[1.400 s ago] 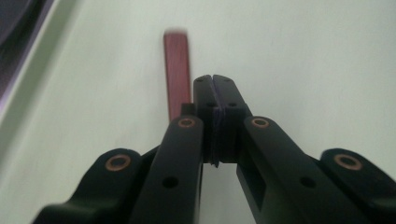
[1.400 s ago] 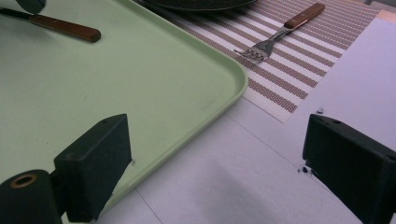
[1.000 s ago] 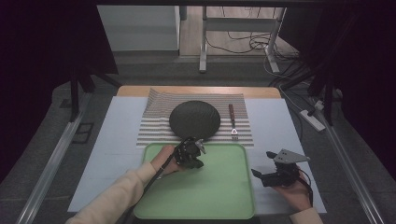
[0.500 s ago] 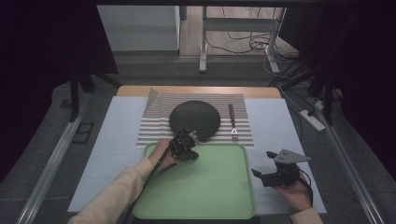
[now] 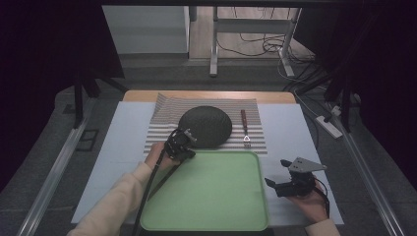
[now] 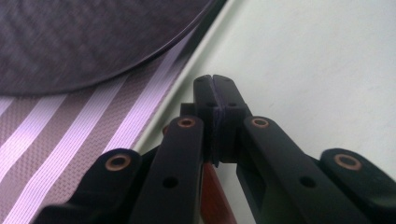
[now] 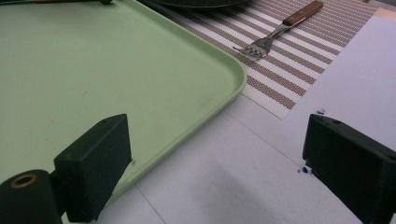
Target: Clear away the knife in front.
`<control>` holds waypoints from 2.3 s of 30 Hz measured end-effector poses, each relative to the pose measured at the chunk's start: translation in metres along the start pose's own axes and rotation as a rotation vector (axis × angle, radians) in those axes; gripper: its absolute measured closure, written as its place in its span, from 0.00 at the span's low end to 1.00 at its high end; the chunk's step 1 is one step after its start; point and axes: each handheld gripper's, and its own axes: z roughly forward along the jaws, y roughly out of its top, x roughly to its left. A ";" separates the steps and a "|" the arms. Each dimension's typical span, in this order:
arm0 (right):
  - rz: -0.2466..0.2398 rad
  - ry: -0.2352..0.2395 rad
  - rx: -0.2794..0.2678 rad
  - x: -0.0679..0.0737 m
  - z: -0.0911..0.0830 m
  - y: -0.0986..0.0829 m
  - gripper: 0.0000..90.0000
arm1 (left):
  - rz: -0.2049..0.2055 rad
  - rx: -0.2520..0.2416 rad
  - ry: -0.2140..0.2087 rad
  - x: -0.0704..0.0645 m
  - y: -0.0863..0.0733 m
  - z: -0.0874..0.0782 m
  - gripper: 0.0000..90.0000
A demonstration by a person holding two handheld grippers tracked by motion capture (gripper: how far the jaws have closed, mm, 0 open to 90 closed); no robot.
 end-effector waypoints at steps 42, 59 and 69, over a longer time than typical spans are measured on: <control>-0.003 -0.001 0.008 0.001 0.000 0.000 0.09 | -0.174 -0.037 0.061 0.019 -0.081 -0.036 0.99; 0.011 0.005 -0.008 -0.003 0.003 0.000 0.09 | -0.174 -0.139 0.062 0.014 -0.087 -0.048 0.99; 0.010 0.018 -0.021 -0.004 0.004 0.001 0.09 | -0.254 -0.356 0.123 0.002 -0.111 -0.072 0.92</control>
